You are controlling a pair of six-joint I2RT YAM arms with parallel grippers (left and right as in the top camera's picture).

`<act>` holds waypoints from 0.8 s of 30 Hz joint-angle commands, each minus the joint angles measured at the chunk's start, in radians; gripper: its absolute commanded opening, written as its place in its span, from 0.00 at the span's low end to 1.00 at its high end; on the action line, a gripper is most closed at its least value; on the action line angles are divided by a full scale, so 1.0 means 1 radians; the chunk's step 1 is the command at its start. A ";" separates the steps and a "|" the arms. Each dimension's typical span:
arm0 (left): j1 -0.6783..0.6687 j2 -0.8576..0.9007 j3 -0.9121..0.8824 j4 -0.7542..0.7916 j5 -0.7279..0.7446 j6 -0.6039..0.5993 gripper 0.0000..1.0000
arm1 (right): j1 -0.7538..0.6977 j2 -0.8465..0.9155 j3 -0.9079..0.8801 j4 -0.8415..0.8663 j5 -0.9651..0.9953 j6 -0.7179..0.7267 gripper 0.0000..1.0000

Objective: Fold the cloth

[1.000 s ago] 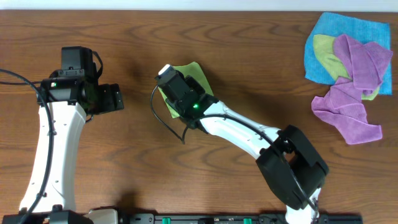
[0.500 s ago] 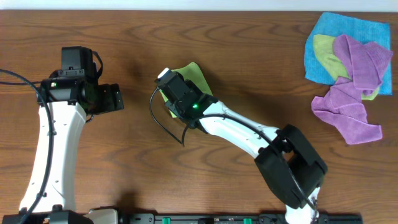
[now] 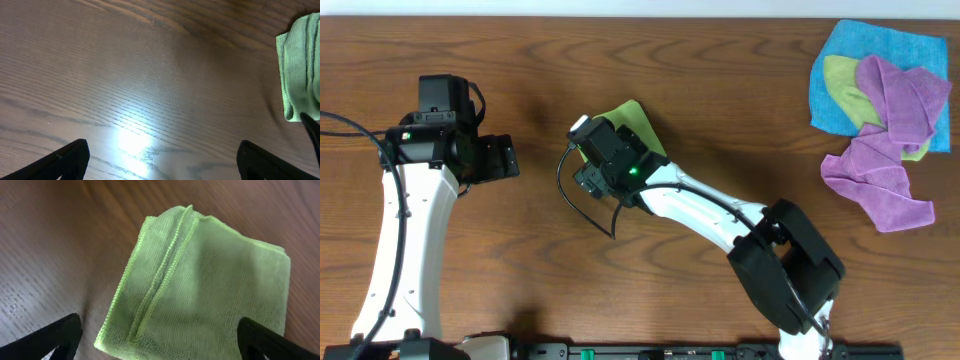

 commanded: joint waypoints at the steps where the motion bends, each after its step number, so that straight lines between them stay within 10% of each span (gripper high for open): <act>1: 0.004 0.002 -0.007 0.000 -0.014 0.010 0.95 | 0.008 0.016 -0.003 -0.002 -0.014 0.008 0.99; 17: 0.004 0.002 -0.007 0.000 -0.014 0.010 0.95 | -0.027 0.004 -0.003 -0.190 -0.089 -0.137 0.99; 24: 0.004 0.003 -0.007 0.008 -0.014 0.010 0.95 | -0.030 0.023 -0.003 -0.165 -0.094 -0.270 0.70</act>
